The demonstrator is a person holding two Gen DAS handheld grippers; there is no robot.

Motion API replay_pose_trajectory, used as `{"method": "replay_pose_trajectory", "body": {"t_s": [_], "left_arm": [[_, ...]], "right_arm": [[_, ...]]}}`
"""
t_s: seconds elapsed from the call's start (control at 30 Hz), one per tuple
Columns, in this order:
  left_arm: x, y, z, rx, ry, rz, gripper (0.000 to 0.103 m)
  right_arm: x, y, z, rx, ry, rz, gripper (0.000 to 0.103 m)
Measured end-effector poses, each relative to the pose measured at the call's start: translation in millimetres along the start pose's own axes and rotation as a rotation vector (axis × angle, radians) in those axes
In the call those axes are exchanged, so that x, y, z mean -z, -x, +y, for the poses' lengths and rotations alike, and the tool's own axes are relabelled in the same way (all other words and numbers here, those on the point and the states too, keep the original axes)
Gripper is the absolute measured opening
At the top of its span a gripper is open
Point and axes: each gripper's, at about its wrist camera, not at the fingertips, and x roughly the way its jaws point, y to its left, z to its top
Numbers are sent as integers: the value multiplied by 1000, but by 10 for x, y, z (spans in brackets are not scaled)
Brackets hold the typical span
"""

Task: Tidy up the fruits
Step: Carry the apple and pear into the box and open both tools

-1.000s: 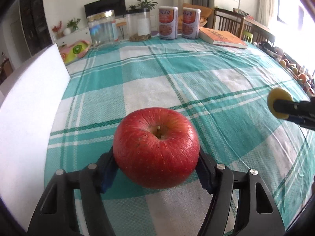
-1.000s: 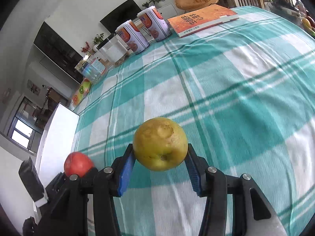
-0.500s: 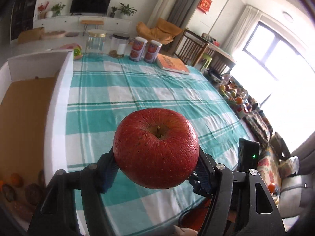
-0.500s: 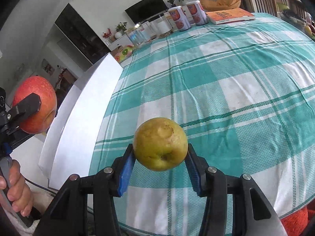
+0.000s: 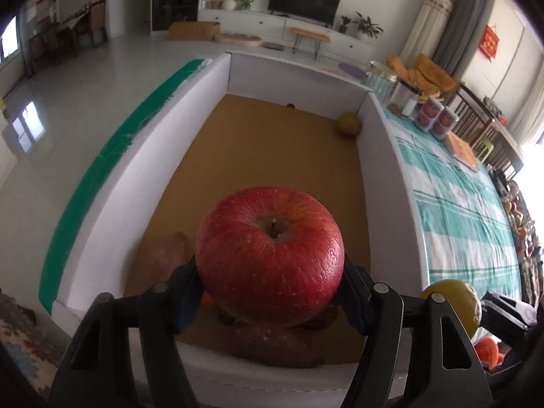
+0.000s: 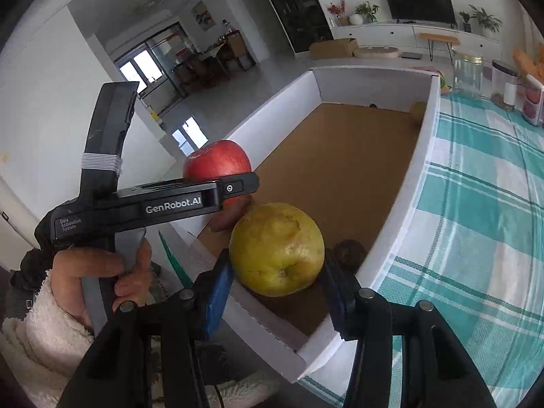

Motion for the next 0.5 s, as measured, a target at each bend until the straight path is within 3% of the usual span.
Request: {"method": "replay_pose_trajectory", "body": {"t_s": [0.37, 0.47, 0.5], "left_arm": [[75, -314, 280, -69, 48, 82, 71], [88, -292, 289, -84, 41, 62, 74], [74, -273, 273, -93, 33, 48, 80]], "right_arm": [[-18, -850, 349, 112, 135, 194, 50], [22, -968, 321, 150, 139, 224, 51], [32, -976, 305, 149, 133, 222, 51]]}}
